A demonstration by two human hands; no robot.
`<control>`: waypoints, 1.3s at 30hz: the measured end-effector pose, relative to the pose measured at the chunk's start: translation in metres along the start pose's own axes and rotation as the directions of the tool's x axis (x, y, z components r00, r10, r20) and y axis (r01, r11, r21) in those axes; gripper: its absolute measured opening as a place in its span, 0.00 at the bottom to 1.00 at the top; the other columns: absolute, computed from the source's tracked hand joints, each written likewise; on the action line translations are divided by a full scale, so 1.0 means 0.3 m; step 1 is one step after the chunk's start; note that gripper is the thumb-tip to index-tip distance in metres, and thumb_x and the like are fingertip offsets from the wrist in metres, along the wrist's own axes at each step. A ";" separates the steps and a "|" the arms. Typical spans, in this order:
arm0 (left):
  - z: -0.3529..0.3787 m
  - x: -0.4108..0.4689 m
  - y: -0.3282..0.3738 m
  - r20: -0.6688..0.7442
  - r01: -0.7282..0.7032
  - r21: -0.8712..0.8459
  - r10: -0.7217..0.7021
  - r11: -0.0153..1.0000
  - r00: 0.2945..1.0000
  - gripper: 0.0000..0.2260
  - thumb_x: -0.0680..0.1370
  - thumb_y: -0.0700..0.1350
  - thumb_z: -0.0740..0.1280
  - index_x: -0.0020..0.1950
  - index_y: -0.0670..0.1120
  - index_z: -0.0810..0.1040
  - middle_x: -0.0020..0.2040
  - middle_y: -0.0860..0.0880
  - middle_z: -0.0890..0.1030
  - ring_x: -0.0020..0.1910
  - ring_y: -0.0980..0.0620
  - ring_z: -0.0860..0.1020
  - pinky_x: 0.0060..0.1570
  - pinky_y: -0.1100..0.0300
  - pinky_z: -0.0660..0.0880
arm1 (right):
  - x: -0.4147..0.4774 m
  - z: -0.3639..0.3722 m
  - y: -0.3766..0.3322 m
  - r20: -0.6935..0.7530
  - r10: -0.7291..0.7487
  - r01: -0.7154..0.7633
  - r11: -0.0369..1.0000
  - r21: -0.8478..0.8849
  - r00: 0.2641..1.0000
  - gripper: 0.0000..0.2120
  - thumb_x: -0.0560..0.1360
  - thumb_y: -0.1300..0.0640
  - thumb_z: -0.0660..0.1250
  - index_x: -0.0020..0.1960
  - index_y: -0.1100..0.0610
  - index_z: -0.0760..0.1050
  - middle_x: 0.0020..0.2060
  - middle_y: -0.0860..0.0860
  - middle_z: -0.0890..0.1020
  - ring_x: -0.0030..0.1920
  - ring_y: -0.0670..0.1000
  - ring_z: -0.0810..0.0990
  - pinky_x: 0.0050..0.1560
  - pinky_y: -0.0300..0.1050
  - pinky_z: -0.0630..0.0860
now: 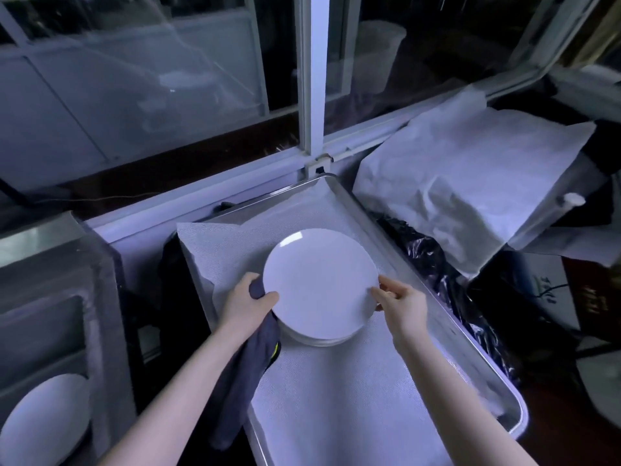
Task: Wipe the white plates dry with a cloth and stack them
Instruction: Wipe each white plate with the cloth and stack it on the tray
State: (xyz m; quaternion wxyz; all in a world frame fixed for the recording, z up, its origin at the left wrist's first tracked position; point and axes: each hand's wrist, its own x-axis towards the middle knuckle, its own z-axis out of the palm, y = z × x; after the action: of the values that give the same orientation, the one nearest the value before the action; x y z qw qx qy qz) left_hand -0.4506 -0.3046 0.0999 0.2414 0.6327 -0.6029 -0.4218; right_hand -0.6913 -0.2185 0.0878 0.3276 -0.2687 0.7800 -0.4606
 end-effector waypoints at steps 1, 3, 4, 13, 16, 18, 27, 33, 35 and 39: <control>-0.001 -0.002 -0.003 -0.022 -0.006 0.036 0.007 0.999 1.000 0.13 0.72 0.41 0.72 0.54 0.48 0.74 0.45 0.58 0.78 0.48 0.53 0.74 0.39 0.66 0.67 | 0.002 0.005 0.007 -0.004 -0.009 0.009 1.000 -0.010 1.000 0.09 0.67 0.63 0.67 0.32 0.59 0.67 0.26 0.48 0.61 0.29 0.48 0.65 0.37 0.44 0.63; -0.003 -0.004 -0.013 -0.050 -0.020 0.084 0.024 0.996 0.998 0.16 0.71 0.41 0.74 0.56 0.49 0.73 0.47 0.58 0.76 0.49 0.54 0.73 0.42 0.63 0.65 | 0.011 0.012 0.024 -0.008 -0.029 0.028 1.000 -0.007 1.000 0.09 0.67 0.62 0.67 0.36 0.63 0.67 0.25 0.47 0.60 0.33 0.51 0.63 0.38 0.45 0.59; -0.003 -0.005 -0.017 -0.056 -0.022 0.086 0.027 0.996 0.998 0.18 0.70 0.41 0.74 0.56 0.49 0.73 0.49 0.57 0.77 0.50 0.53 0.74 0.45 0.62 0.66 | 0.014 0.013 0.031 -0.013 -0.042 0.041 0.999 -0.012 0.999 0.09 0.68 0.62 0.67 0.36 0.63 0.67 0.24 0.47 0.60 0.34 0.52 0.62 0.38 0.45 0.58; -0.002 -0.006 -0.027 -0.066 0.049 0.053 -0.046 0.997 0.997 0.18 0.70 0.48 0.77 0.54 0.49 0.73 0.48 0.55 0.78 0.53 0.49 0.76 0.52 0.55 0.73 | 0.006 0.022 0.024 -0.060 -0.036 0.035 0.999 -0.011 0.998 0.14 0.72 0.61 0.70 0.34 0.42 0.77 0.22 0.45 0.71 0.32 0.51 0.75 0.41 0.44 0.70; -0.032 -0.036 -0.040 -0.096 0.073 0.020 -0.071 0.997 0.993 0.17 0.68 0.51 0.78 0.49 0.53 0.73 0.45 0.60 0.76 0.47 0.53 0.77 0.45 0.58 0.72 | -0.012 0.019 0.009 -0.070 -0.048 0.048 0.999 0.005 0.996 0.18 0.73 0.59 0.70 0.37 0.34 0.80 0.27 0.45 0.75 0.33 0.52 0.77 0.44 0.47 0.73; -0.066 -0.063 -0.064 -0.080 0.097 -0.028 -0.099 0.995 0.992 0.15 0.68 0.51 0.78 0.47 0.54 0.73 0.46 0.57 0.79 0.46 0.55 0.78 0.42 0.60 0.72 | -0.017 0.017 0.005 -0.067 -0.031 0.031 1.000 -0.001 0.997 0.13 0.73 0.57 0.71 0.51 0.40 0.84 0.36 0.50 0.78 0.36 0.53 0.77 0.50 0.50 0.75; -0.291 -0.202 -0.172 -0.187 0.034 -0.361 -0.108 0.932 0.976 0.11 0.69 0.49 0.76 0.46 0.53 0.77 0.44 0.53 0.84 0.46 0.54 0.82 0.45 0.59 0.76 | -0.265 0.180 -0.134 0.093 -0.340 0.350 0.927 -0.137 0.936 0.08 0.76 0.59 0.72 0.52 0.47 0.83 0.46 0.50 0.78 0.38 0.43 0.77 0.49 0.46 0.74; -0.543 -0.297 -0.270 -0.391 -0.108 -0.591 -0.167 0.799 0.905 0.12 0.73 0.45 0.75 0.51 0.51 0.74 0.46 0.54 0.82 0.43 0.61 0.82 0.38 0.73 0.73 | -0.650 0.518 -0.254 0.801 -0.399 0.431 0.880 0.198 0.446 0.28 0.71 0.48 0.75 0.69 0.37 0.72 0.56 0.40 0.81 0.57 0.39 0.79 0.56 0.33 0.73; -0.653 -0.337 -0.330 -0.432 -0.128 -0.646 -0.222 0.753 0.874 0.15 0.73 0.47 0.76 0.54 0.50 0.73 0.48 0.54 0.81 0.47 0.58 0.82 0.40 0.70 0.74 | -0.741 0.625 -0.253 0.860 -0.400 0.433 0.868 0.244 0.317 0.41 0.70 0.54 0.77 0.78 0.46 0.62 0.68 0.42 0.76 0.68 0.44 0.74 0.67 0.41 0.71; -0.862 -0.439 -0.487 -0.406 -0.133 -0.727 -0.266 0.674 0.875 0.29 0.64 0.47 0.78 0.61 0.59 0.71 0.56 0.58 0.81 0.57 0.58 0.80 0.54 0.61 0.77 | -0.897 0.838 -0.265 0.850 -0.396 0.490 0.850 0.195 0.347 0.37 0.73 0.67 0.73 0.76 0.51 0.63 0.68 0.47 0.77 0.67 0.43 0.76 0.67 0.44 0.73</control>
State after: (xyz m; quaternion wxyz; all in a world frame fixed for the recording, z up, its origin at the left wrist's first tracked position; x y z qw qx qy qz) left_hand -0.1447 -0.2071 0.1493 0.6004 0.5873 -0.2776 -0.4664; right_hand -0.3189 -0.1952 0.1391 0.5240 -0.6781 0.4232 -0.2941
